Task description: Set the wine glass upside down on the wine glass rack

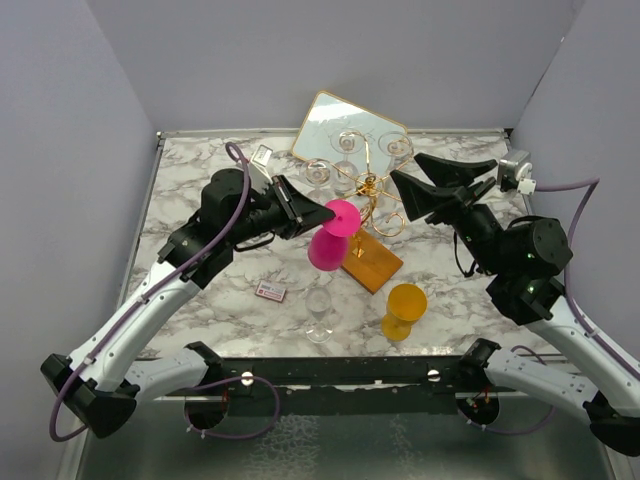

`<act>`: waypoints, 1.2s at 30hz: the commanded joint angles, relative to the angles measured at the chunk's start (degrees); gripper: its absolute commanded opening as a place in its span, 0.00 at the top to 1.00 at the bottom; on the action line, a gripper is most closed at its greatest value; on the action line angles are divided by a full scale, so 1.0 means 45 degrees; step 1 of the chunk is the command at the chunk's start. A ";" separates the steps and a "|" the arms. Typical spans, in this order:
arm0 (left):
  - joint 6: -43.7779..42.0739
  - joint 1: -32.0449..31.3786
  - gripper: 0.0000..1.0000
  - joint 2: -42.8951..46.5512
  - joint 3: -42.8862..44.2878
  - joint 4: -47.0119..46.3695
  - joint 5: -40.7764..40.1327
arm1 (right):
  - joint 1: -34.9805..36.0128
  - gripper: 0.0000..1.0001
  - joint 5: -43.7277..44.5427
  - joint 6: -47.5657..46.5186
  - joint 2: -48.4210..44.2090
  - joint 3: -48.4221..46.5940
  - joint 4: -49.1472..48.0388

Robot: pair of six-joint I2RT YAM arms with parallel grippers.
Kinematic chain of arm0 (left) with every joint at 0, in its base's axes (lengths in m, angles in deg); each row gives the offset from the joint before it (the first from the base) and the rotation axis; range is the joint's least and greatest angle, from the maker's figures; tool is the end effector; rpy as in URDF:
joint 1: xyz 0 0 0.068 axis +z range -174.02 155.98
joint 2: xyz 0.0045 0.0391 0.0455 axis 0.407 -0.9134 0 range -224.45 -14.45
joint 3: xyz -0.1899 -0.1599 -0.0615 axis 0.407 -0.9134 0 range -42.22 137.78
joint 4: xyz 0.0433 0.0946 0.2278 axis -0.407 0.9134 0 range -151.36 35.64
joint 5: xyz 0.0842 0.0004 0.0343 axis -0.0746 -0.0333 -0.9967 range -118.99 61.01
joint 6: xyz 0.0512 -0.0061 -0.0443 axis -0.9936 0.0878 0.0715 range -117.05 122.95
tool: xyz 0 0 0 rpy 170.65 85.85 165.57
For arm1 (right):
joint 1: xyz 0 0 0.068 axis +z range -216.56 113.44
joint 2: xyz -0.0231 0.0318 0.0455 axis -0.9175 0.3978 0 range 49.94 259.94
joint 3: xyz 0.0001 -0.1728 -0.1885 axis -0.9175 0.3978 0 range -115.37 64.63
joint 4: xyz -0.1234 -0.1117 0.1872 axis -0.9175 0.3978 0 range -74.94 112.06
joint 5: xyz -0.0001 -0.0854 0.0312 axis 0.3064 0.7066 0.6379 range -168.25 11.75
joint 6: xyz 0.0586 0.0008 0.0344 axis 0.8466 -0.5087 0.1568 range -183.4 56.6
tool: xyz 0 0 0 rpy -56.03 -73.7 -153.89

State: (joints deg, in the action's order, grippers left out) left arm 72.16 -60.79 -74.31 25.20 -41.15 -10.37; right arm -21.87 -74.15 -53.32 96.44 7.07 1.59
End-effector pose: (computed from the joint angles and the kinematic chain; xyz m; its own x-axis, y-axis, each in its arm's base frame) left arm 0.1837 -0.1590 0.3891 -0.8258 -0.4889 -0.2810 0.1260 0.3257 -0.9370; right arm 0.1341 0.1271 0.4491 0.1760 0.4196 -0.8905 -0.6968 0.6921 0.1884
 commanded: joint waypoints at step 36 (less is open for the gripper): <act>-0.1456 0.0027 0.54 -0.0311 0.1976 0.2397 0.0276 | 0.0089 0.47 0.3901 0.4997 0.1300 -0.3014 0.8832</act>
State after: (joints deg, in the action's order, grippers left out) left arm 67.40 -60.77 -75.20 32.19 -31.38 -7.49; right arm -21.87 -58.57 -34.50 99.72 -3.18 31.07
